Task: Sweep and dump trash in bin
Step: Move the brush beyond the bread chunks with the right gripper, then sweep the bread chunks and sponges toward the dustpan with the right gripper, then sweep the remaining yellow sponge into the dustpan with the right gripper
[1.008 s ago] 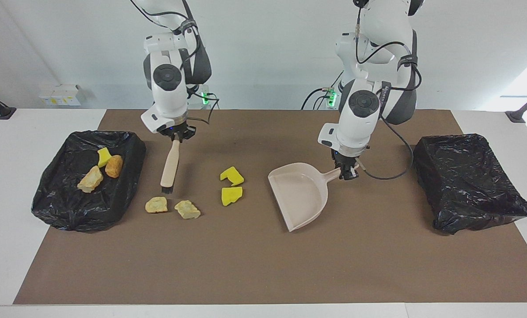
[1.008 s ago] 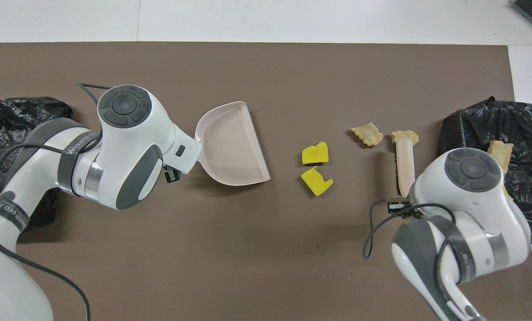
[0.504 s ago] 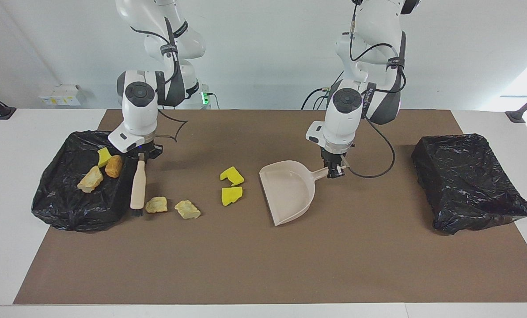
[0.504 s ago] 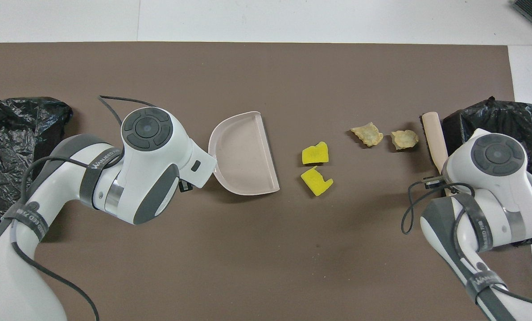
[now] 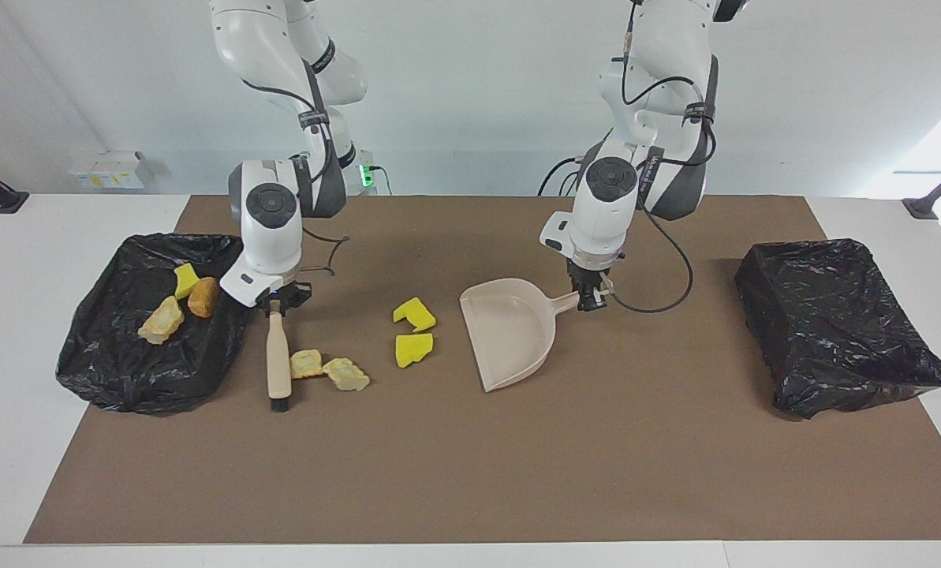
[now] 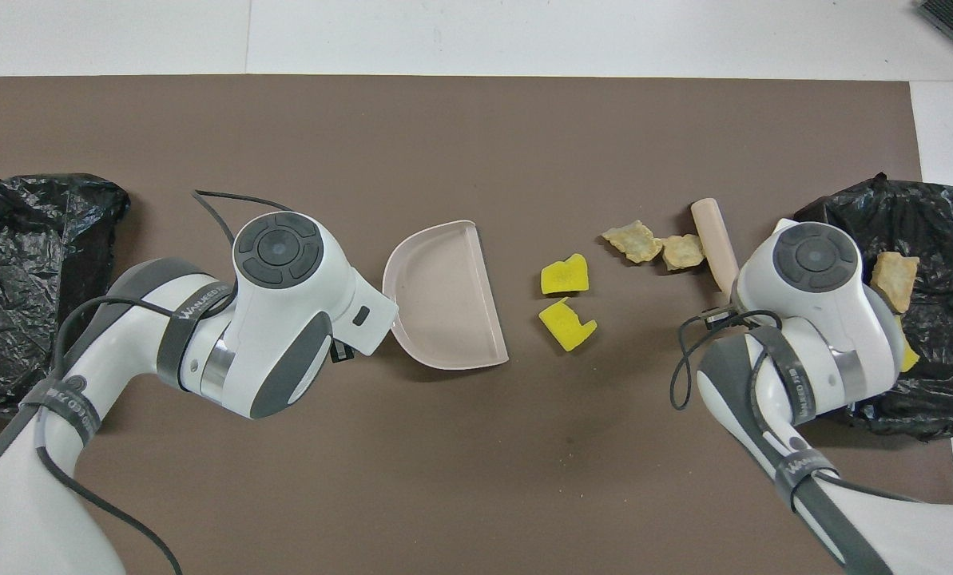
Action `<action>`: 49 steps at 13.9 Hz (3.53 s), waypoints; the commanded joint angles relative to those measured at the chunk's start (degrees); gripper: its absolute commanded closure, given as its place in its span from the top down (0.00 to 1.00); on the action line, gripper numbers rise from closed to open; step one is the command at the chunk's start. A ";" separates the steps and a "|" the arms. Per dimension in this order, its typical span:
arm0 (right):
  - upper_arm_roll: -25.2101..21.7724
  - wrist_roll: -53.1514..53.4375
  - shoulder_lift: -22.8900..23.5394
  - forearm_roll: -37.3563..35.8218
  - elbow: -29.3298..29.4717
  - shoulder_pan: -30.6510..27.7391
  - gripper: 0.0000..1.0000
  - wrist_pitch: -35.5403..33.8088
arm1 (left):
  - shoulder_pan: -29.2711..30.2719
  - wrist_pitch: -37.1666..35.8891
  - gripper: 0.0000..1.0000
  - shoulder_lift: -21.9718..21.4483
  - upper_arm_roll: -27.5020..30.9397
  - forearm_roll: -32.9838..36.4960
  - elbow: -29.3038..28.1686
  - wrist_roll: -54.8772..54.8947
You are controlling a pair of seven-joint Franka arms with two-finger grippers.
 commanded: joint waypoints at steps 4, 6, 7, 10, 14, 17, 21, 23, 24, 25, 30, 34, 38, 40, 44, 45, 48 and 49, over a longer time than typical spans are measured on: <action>0.19 -0.58 2.64 12.36 2.53 7.01 0.00 -0.95 | -0.48 0.65 0.00 -3.20 0.74 -2.52 -4.72 0.71; 0.19 -0.58 2.47 15.36 2.53 9.83 0.00 -0.95 | -0.31 1.17 0.00 -3.47 0.83 -2.70 -5.51 0.28; 0.45 -0.50 2.46 16.76 2.53 10.97 0.00 -1.03 | -0.31 1.61 0.00 -3.64 0.83 -2.70 -6.04 0.19; 0.98 -0.06 2.47 19.85 2.79 15.02 0.00 -0.86 | -0.48 2.93 0.00 -4.17 0.83 -2.70 -7.10 0.10; 2.65 0.21 2.82 26.77 4.89 21.08 0.00 -0.59 | -0.48 2.93 0.00 -4.26 0.83 -2.70 -7.36 -0.87; 2.65 0.91 2.99 33.28 6.48 23.81 0.00 0.36 | -0.57 2.93 0.00 -4.26 0.83 -2.70 -7.36 -1.57; 2.65 1.96 4.92 43.05 12.10 25.39 0.00 0.29 | -0.31 2.93 0.00 -4.43 0.92 -2.70 -7.36 -3.58; 2.39 2.58 4.49 42.01 13.34 24.70 0.00 -2.95 | -0.13 2.94 0.00 -4.26 0.92 -2.70 -7.10 -5.87; 1.95 2.58 3.36 41.83 13.34 23.91 0.00 -5.93 | -0.22 2.93 0.00 -4.43 0.92 -2.70 -7.27 -5.97; 1.68 3.01 1.60 41.74 13.08 22.69 0.00 -9.26 | -0.22 2.93 0.00 -4.44 0.92 -2.70 -7.27 -5.97; 1.86 12.23 -5.25 32.43 3.97 19.78 0.00 -14.57 | -0.13 2.67 0.00 -4.44 1.01 -2.70 -7.36 -6.14; 1.94 13.83 -10.09 29.26 -5.27 15.39 0.00 -13.69 | -0.13 2.76 0.00 -4.52 0.92 -2.70 -7.36 -6.32; 2.47 17.96 -11.96 29.96 -9.25 17.30 0.00 -11.06 | -0.13 2.76 0.00 -4.61 0.92 -2.70 -7.89 -6.41; 2.47 17.70 -11.16 30.49 -9.25 20.64 0.00 -7.30 | -0.22 2.76 0.00 -4.79 0.92 -2.79 -8.15 -6.41; 2.56 15.68 -10.02 40.48 -7.06 24.95 0.00 -3.68 | -0.13 2.85 0.00 -4.88 0.92 -2.79 -8.24 -6.32; 2.56 15.76 -9.32 42.42 -5.57 25.92 0.00 -3.58 | -0.13 2.85 0.00 -4.88 1.01 -2.70 -8.15 -6.41; 2.56 16.47 -7.03 45.25 -0.74 27.42 0.00 -3.67 | -0.05 2.67 0.00 -4.79 1.09 -2.70 -8.06 -6.32; 2.65 16.47 -6.33 46.21 0.23 27.51 0.00 -3.67 | 0.04 2.32 0.00 -4.70 1.18 -2.70 -7.54 -6.15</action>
